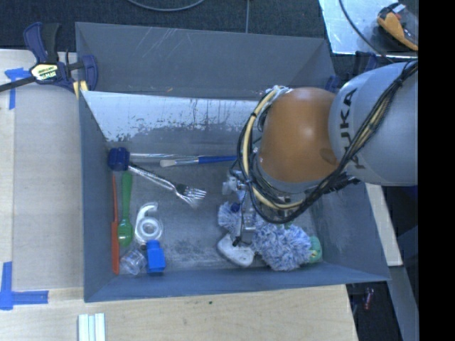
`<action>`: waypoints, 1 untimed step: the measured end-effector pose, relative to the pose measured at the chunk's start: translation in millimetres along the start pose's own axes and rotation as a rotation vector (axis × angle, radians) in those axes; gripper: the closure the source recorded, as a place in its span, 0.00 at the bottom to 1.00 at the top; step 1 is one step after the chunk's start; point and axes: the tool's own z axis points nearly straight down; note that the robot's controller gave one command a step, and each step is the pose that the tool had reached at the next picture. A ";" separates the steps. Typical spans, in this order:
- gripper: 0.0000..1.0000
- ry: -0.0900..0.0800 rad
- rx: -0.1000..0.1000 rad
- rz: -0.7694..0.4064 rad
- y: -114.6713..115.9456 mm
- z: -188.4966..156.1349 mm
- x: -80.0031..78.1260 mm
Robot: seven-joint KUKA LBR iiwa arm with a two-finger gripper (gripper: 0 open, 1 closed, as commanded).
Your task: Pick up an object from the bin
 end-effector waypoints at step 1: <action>0.00 -0.008 -0.001 0.003 -0.2 -4.0 -2.1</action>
Offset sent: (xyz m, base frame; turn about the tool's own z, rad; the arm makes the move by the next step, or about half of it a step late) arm 0.0355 -0.0760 -0.0764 0.1623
